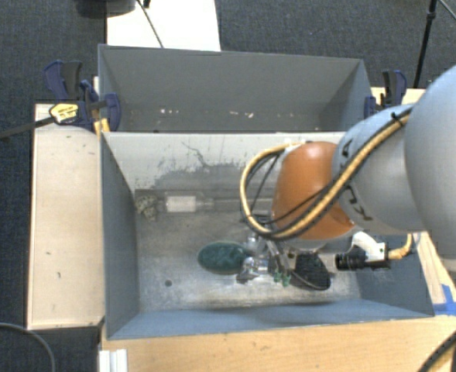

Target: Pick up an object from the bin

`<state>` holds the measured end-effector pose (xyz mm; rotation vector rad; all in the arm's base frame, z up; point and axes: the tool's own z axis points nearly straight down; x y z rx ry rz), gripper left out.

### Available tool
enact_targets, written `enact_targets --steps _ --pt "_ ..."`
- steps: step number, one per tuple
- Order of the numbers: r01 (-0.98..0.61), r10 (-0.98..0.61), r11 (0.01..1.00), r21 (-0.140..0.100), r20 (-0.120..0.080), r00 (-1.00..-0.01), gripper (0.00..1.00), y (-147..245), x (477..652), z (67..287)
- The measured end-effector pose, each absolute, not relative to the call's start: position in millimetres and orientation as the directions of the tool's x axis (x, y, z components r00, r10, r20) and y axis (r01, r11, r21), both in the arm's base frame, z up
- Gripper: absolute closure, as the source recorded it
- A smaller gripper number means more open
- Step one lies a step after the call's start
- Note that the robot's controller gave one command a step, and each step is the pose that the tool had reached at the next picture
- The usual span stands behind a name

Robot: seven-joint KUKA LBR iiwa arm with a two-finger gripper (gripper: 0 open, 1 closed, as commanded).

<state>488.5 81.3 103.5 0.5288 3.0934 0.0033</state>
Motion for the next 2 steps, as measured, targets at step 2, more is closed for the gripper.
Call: enact_targets --steps 2 --pt "0.326 0.326 0.946 0.003 -0.003 -0.946 1.00 82 490.1 149"
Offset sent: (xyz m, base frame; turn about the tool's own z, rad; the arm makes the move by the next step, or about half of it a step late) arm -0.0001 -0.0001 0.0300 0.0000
